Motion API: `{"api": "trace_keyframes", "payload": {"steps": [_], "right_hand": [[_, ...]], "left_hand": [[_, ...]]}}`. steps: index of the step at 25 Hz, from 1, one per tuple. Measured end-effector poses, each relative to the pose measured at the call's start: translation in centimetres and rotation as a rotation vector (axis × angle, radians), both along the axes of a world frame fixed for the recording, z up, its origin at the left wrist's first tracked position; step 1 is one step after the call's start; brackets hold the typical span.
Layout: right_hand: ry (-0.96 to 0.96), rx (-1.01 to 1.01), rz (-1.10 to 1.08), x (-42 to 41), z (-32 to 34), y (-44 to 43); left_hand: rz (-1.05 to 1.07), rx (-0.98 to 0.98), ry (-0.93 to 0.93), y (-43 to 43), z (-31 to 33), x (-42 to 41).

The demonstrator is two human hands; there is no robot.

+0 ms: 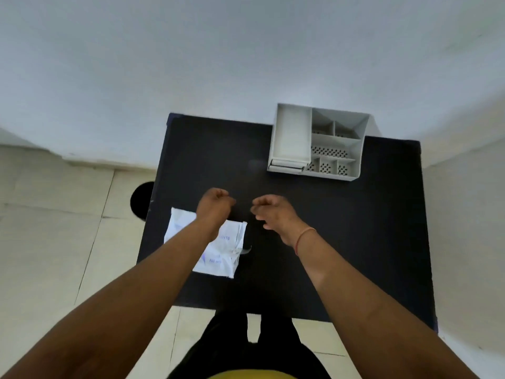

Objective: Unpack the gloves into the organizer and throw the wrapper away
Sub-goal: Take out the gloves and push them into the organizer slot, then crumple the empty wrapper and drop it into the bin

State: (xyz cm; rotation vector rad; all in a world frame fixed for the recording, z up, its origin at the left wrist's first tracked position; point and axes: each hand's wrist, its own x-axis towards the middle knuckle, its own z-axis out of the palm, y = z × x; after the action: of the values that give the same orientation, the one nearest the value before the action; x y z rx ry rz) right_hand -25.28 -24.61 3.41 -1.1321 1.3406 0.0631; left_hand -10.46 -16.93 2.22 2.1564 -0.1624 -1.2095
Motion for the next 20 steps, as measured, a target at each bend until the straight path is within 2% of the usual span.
{"api": "trace_keyframes", "payload": {"steps": [3,6,8,11,13,15,18,20], "right_hand": [[0.099,-0.109,0.279,2.2,-1.5,3.9],[0.254,-0.254,0.31,3.7,-2.8,5.6],[0.273,-0.165,0.266,4.1,-3.3,5.9],[0.326,-0.074,0.421,4.7,-3.7,7.1],[0.209,0.024,0.339,5.5,-2.8,7.9],[-0.031,0.246,0.207,6.4,-0.6,8.2],[-0.419,0.678,-0.024,6.8,3.1,8.1],[-0.528,0.784,-0.027,7.0,5.8,8.2]], "left_hand": [[0.059,0.11,-0.093,6.8,-1.0,2.5],[0.076,0.158,-0.075,11.6,-1.8,4.3],[0.022,0.163,-0.034,13.4,-2.4,4.7],[0.014,0.146,0.089,14.9,-2.5,4.6],[0.032,0.105,0.13,15.3,-1.6,4.9],[-0.006,0.018,0.148,15.6,-0.1,5.6],[-0.01,-0.225,0.402,15.5,3.4,6.5],[-0.033,-0.371,0.421,15.6,6.2,5.8]]}}
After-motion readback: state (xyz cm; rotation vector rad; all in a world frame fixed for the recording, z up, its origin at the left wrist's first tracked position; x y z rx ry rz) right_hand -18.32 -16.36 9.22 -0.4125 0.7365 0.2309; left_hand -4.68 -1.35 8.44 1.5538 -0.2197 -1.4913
